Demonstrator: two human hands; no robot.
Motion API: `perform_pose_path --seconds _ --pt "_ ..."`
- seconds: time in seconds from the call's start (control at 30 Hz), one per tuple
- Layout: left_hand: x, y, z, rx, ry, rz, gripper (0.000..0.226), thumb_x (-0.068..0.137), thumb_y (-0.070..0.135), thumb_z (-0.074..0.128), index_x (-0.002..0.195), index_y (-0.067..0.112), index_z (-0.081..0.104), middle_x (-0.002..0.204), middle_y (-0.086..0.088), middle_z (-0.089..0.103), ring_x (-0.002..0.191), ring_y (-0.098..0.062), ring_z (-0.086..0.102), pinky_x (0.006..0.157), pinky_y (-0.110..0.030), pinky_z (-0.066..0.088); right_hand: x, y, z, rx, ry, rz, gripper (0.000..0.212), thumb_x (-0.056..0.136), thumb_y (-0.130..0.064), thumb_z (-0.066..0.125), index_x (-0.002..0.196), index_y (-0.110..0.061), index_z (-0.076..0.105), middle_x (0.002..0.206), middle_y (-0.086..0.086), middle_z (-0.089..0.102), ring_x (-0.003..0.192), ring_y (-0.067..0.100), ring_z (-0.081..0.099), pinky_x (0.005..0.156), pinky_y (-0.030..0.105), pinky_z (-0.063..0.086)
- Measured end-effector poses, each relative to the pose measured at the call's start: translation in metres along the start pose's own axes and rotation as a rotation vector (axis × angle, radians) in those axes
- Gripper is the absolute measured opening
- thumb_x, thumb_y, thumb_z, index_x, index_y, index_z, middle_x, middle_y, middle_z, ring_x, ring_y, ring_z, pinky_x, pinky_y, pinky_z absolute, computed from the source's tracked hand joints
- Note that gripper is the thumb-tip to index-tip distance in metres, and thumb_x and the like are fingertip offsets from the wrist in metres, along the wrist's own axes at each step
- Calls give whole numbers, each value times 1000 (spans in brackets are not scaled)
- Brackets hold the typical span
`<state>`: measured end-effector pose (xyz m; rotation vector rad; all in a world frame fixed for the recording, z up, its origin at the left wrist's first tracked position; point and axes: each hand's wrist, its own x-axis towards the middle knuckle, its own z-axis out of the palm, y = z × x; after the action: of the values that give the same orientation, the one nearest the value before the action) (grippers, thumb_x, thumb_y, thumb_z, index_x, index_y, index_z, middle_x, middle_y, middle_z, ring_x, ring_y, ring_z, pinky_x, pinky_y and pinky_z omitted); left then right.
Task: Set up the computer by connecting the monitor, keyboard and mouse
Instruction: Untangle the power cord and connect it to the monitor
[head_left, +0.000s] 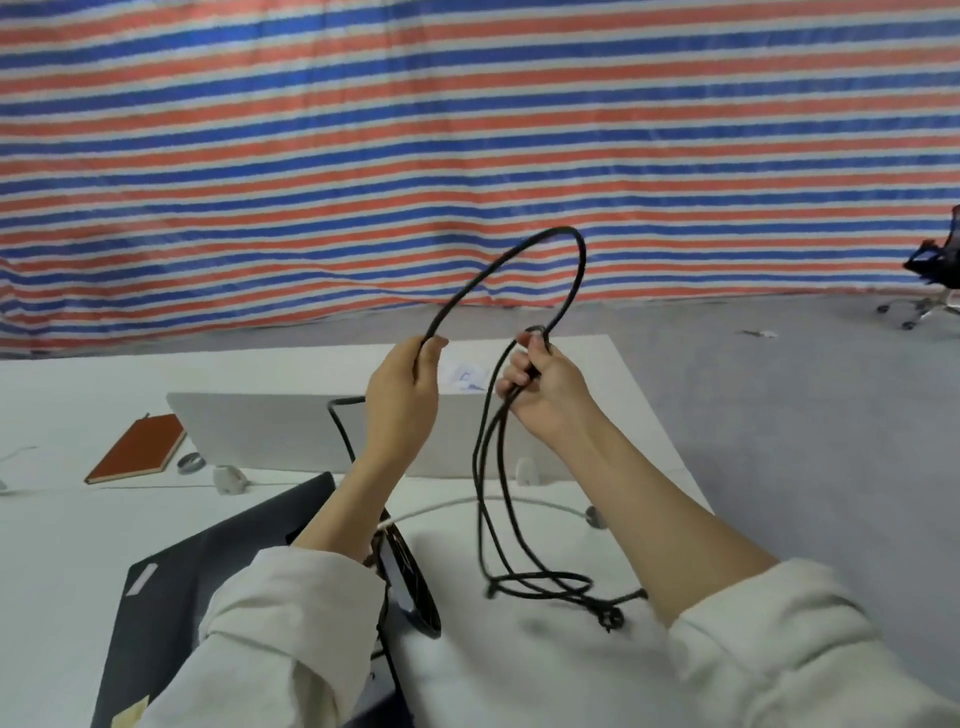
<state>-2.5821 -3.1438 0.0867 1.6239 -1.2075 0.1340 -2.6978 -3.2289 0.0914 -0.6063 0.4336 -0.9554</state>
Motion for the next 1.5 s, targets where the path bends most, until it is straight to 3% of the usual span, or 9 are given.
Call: perform_pose_path --seconds 0.27,0.47,0.63,0.73,0.93,1.03,1.27,1.4,1.5 --pt "11 -21 -38 -55 37 -105 29 101 24 38 117 13 60 79 0 61 74 -17 57 67 -30 45 -7 20 0 -223 -40 104 23 102 -14 33 95 -7 54 66 7 51 60 17 54 62 30 49" --pt "-1 -29 -34 -11 -25 -86 28 99 16 42 120 14 61 80 1 60 71 -10 54 62 -20 40 -16 28 -51 -902 63 42 17 100 -22 38 114 -18 46 73 14 68 66 24 67 69 35 56" --pt "1 -20 -30 142 107 -26 30 98 15 43 124 13 57 102 -5 64 94 -24 59 83 -35 43 -14 9 -60 -1635 -16 -84 43 97 -37 37 69 -10 54 79 5 49 89 20 46 75 28 35" --pt "3 -9 -27 259 115 170 48 94 39 46 138 19 42 118 -6 59 106 -22 55 97 -43 35 -15 -5 -44 -1555 -56 -158 38 98 -38 38 76 -15 60 88 2 53 87 19 51 77 27 37" --pt "20 26 -27 424 207 663 41 93 45 42 106 11 62 85 -2 66 70 -19 60 65 -25 44 -16 -23 -15 -1338 -116 -274 36 100 -31 37 79 -8 56 75 5 64 54 16 61 52 18 50" --pt "21 28 -29 267 228 415 33 97 34 44 91 9 65 70 2 62 52 -8 48 49 -12 28 -16 -24 -21 -1305 -117 -291 30 97 -32 44 84 -9 59 73 1 64 55 13 59 51 19 47" --pt "28 2 -41 -157 478 -142 24 101 25 40 97 10 58 66 7 51 56 -6 41 55 -25 35 -22 18 -72 -1316 -208 -46 19 95 -21 50 80 -13 58 72 4 63 55 13 53 51 25 43" --pt "33 -21 -46 161 382 -189 39 100 24 39 138 12 42 130 -10 47 109 -24 51 94 -40 44 -18 7 -45 -1195 -152 -179 25 96 -14 47 74 -10 57 62 5 60 39 6 45 40 18 36" --pt "20 -27 -39 361 309 -171 70 96 33 47 151 12 9 157 -12 5 144 -28 11 116 -42 15 -14 -19 -16 -1033 -143 -249 25 97 -15 47 75 -8 58 63 5 61 41 9 47 39 18 36"
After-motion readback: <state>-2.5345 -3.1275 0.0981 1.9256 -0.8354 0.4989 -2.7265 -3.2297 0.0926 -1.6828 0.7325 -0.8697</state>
